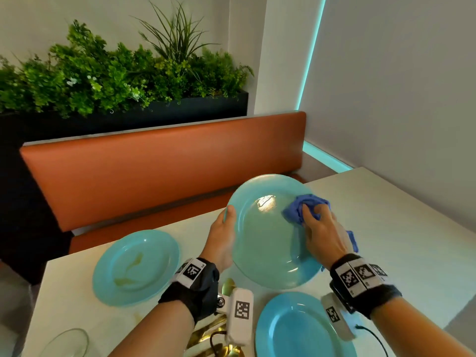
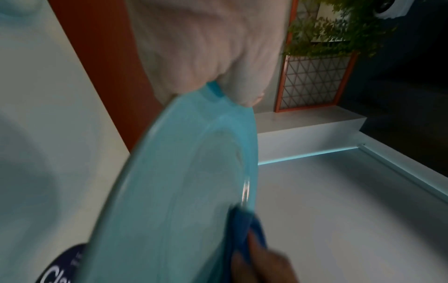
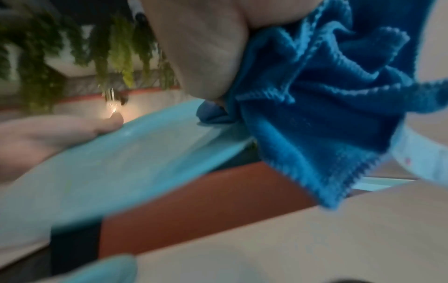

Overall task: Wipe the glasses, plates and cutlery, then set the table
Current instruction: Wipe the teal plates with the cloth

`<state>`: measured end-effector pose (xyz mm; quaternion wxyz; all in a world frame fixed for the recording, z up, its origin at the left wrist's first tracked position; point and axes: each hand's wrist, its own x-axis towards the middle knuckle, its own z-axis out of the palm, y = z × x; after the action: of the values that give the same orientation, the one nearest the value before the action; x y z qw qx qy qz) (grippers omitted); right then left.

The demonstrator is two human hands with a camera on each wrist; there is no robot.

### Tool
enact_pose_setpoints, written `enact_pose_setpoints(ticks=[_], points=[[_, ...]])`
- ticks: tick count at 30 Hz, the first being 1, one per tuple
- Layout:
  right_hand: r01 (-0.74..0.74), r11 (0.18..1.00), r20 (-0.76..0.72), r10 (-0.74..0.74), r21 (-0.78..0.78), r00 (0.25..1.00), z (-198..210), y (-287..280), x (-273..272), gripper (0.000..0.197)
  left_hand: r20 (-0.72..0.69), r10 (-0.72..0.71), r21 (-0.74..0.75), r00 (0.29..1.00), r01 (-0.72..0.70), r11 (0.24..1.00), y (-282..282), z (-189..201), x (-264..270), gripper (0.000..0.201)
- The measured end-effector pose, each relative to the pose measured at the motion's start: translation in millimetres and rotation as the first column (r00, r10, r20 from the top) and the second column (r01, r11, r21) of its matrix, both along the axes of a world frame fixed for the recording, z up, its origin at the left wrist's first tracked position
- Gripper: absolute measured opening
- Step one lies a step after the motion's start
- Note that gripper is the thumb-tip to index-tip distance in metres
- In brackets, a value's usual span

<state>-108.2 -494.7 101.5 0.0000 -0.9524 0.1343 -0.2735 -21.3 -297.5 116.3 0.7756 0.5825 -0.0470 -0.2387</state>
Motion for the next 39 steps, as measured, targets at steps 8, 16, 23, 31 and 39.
enact_pose_setpoints(ticks=[8,16,23,31,39], points=[[-0.337,0.938,-0.136,0.325,-0.080,0.936,-35,37,-45,0.044,0.069,0.066,0.052,0.995,-0.070,0.996,0,8,-3,0.026],[-0.276,0.960,0.024,0.277,-0.036,0.961,0,61,4,0.045,0.075,-0.032,0.046,0.997,0.029,0.999,-21,5,-27,0.034],[-0.356,0.933,-0.168,0.342,-0.058,0.925,-28,19,-61,0.047,0.103,0.010,0.030,0.995,-0.014,0.999,6,5,-18,0.026],[-0.116,0.965,0.088,0.098,0.236,0.991,32,43,6,0.048,0.150,-0.107,0.060,0.983,0.098,0.993,-21,5,-47,0.034],[-0.431,0.880,-0.041,0.447,0.202,0.894,-24,100,-49,0.046,-0.103,-0.066,0.064,0.993,0.073,0.995,-11,-8,-51,0.062]])
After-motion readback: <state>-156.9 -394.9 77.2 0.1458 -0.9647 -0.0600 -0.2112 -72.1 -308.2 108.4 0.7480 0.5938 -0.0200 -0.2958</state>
